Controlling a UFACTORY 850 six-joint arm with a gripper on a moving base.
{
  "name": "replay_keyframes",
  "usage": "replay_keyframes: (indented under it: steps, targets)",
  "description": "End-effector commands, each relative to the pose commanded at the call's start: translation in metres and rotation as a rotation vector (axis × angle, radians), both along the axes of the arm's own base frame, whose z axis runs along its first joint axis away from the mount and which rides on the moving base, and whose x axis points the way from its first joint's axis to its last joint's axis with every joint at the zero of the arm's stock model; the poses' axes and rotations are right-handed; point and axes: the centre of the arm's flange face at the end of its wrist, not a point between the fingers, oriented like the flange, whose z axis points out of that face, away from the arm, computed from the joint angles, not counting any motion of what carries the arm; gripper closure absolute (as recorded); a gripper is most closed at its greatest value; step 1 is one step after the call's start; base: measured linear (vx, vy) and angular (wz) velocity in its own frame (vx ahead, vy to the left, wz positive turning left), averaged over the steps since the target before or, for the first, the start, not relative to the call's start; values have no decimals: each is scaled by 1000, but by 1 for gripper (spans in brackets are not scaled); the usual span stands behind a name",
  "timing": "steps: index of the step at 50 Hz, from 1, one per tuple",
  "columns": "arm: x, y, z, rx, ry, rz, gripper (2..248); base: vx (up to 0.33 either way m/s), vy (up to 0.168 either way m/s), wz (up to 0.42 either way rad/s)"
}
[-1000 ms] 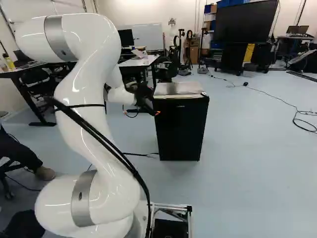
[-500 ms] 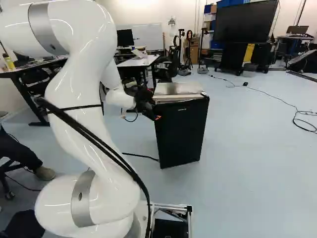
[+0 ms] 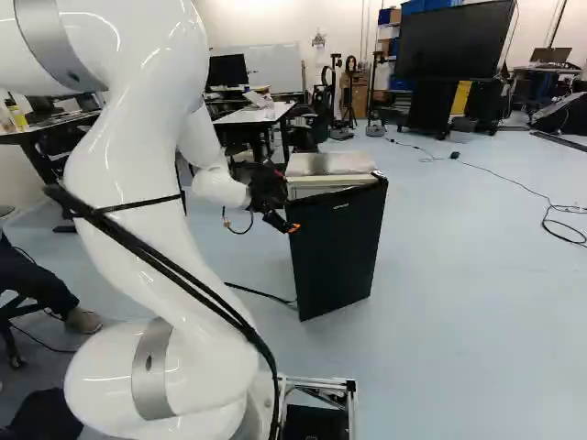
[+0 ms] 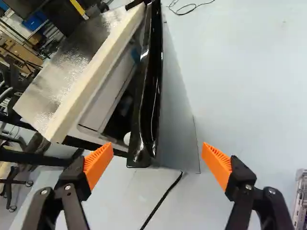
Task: Open the fridge door
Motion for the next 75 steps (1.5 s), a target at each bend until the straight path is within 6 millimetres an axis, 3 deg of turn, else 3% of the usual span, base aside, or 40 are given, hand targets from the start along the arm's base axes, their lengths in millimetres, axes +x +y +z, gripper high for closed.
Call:
replay_keyframes:
  steps: [60, 75]
  targets:
    - [-120, -61, 3, -43, 46, -266, 3, 0, 0, 0]
    - [-142, -78, 3, -50, 53, -316, 3, 0, 0, 0]
